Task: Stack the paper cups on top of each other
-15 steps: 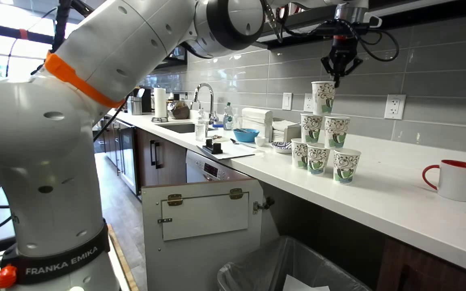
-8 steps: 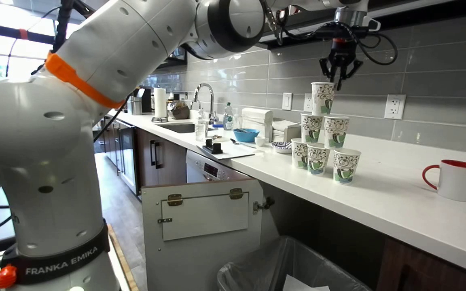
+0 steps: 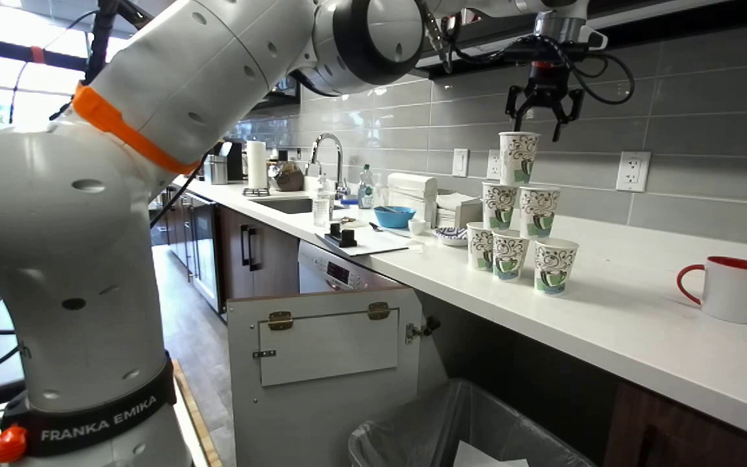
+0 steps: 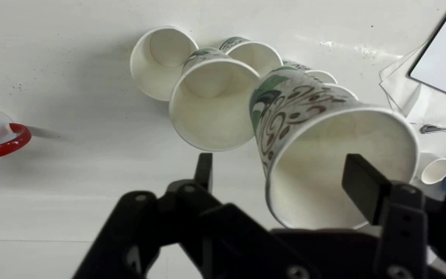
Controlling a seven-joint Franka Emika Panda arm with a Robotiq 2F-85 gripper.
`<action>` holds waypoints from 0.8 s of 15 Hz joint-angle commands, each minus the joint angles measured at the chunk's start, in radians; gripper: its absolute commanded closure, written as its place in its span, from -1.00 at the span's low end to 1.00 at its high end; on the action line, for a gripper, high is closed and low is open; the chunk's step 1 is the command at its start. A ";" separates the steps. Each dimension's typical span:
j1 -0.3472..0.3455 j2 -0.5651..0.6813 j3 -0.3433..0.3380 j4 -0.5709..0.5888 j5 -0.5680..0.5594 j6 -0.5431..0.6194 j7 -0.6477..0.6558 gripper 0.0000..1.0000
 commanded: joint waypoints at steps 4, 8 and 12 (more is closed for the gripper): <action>-0.015 -0.025 0.031 0.015 0.033 -0.008 -0.047 -1.00; -0.035 -0.050 0.044 0.015 0.064 -0.007 -0.077 -1.00; -0.058 -0.083 0.045 -0.002 0.092 -0.018 -0.053 -1.00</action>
